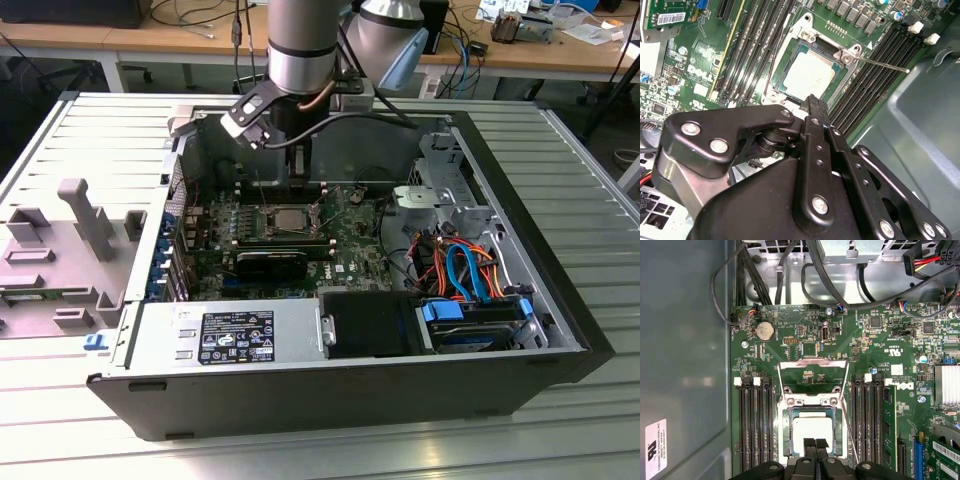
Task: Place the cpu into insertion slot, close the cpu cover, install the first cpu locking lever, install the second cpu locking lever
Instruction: 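Close the cpu cover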
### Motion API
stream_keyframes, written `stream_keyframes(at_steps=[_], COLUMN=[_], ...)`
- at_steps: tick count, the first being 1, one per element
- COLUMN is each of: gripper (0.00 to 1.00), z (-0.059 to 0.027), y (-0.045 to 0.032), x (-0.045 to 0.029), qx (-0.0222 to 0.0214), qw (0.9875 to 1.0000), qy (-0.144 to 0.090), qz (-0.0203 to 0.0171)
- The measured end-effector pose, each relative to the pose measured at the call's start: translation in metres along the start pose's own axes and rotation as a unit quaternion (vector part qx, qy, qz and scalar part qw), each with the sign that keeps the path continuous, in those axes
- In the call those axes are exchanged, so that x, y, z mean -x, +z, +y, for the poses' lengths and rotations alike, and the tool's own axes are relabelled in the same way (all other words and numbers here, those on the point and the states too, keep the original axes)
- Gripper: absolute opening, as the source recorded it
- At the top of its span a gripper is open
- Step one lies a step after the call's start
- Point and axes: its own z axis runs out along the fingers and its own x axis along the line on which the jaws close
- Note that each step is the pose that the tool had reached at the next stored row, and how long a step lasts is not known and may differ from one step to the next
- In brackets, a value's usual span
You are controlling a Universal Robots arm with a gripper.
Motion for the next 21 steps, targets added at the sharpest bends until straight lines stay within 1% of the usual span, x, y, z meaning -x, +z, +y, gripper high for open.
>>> stream_keyframes(at_steps=[21], gripper=[0.11], z=[0.0021], y=[-0.0074], x=[-0.0001], qx=[-0.0002], qw=[1.0], qy=[0.0], qz=[0.0])
